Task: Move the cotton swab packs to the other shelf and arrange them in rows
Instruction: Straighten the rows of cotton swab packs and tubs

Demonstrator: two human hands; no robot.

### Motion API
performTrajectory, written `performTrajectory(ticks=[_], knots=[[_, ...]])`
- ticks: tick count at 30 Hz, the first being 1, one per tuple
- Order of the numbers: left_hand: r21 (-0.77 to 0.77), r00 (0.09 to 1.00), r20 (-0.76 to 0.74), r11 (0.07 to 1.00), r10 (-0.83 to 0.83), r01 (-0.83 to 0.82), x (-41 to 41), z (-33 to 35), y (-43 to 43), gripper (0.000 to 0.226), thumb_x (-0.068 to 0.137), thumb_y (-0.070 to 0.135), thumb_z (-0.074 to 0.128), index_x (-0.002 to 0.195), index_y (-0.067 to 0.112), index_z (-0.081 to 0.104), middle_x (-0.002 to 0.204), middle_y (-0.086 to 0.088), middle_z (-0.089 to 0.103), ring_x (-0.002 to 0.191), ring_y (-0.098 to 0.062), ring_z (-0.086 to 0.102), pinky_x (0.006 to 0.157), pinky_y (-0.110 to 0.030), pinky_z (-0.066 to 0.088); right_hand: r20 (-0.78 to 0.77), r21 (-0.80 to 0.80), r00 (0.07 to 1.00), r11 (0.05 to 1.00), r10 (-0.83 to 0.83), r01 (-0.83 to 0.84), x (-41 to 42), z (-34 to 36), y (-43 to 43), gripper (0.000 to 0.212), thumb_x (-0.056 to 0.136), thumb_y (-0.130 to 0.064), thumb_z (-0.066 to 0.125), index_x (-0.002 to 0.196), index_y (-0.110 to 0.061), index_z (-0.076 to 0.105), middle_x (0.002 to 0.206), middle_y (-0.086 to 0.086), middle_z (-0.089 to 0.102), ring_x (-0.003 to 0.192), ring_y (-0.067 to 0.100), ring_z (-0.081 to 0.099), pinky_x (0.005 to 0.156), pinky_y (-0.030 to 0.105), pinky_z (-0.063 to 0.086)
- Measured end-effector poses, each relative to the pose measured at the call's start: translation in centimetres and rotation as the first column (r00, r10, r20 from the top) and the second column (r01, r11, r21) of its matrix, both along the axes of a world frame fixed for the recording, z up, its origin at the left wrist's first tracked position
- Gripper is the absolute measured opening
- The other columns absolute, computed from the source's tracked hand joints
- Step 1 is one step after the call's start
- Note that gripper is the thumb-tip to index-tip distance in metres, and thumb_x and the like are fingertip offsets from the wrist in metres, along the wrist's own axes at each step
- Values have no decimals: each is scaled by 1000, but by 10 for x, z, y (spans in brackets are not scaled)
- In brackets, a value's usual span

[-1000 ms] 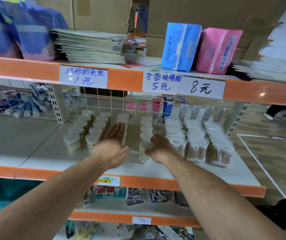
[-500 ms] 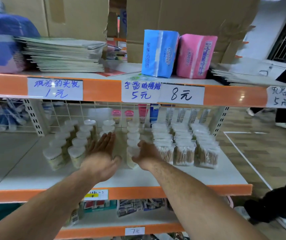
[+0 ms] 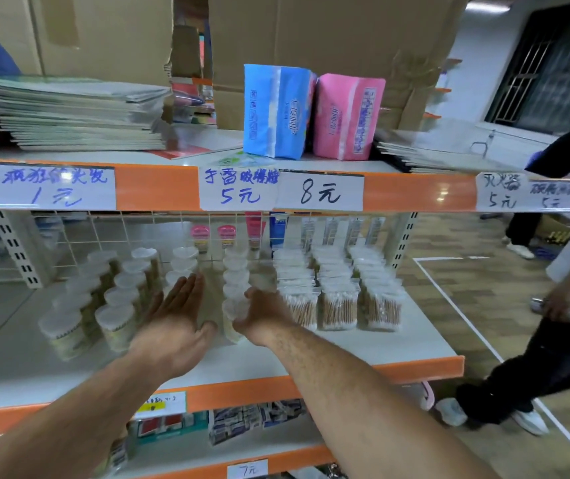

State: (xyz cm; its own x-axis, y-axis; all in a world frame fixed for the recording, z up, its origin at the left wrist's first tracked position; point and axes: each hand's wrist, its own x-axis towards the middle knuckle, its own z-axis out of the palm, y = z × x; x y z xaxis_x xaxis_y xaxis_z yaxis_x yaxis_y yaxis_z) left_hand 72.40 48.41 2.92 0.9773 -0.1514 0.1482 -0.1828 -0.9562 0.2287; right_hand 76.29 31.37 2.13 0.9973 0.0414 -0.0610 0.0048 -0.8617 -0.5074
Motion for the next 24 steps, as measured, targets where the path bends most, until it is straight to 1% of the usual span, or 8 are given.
performTrajectory(ticks=[3,6,10,12,15,21,23,24], knots=[[-12,1000,2,1000,2,-2,0,0,0,77,99,44,34,156,23,-13,163,9,-14,149,-5,-12,120,-29,-7,0,16,1000,1000,5,-5,-3,5,-2,61,82,-33,71,136,-18,47,133,3,55,119,23,54,95,31,48],[3,1000,-3,1000,0,0,0,1,0,77,100,45,33,156,23,-15,163,9,-15,148,-4,-13,119,-27,-8,12,54,1000,999,1,-1,-8,11,-6,58,82,-36,71,133,-18,50,128,1,59,112,21,58,84,26,48],[14,1000,-19,1000,-15,16,-1,2,-2,76,99,46,30,156,21,-13,162,8,-16,144,0,-18,118,-26,-10,44,30,999,999,22,-23,-16,21,-9,48,85,-46,65,124,-19,54,115,-1,64,93,17,60,73,28,48],[23,1000,-13,999,-27,27,-3,4,-4,76,98,48,26,156,19,-13,162,7,-18,140,3,-21,117,-26,-12,60,21,998,999,25,-26,-21,24,-13,51,86,-49,60,127,-20,53,118,-1,64,97,18,61,78,29,50],[38,999,-20,998,-45,45,-4,7,-11,75,101,42,33,156,15,-12,163,4,-16,147,-4,-17,121,-30,-9,60,5,998,1000,29,-30,-26,27,-18,55,90,-52,52,134,-19,51,128,0,61,112,22,60,86,30,48],[134,994,-45,985,-100,105,3,6,-30,74,101,41,31,157,15,-10,165,0,-10,151,-13,-9,123,-36,-3,54,-204,984,966,172,-158,-39,25,-27,34,95,-39,39,118,-17,52,102,5,58,92,24,57,71,33,47],[133,990,-76,983,-120,130,7,5,-38,74,101,41,30,157,14,-8,165,-1,-8,152,-15,-8,123,-37,0,44,-220,985,963,167,-153,-47,27,-36,26,96,-35,39,110,-17,52,101,2,53,94,24,54,72,33,45],[131,987,-85,980,-138,148,10,3,-43,73,101,42,30,157,14,-8,165,-2,-8,152,-16,-7,123,-38,2,32,-241,986,958,166,-153,-50,27,-42,27,97,-36,38,111,-17,52,108,4,53,102,25,54,78,34,46]])
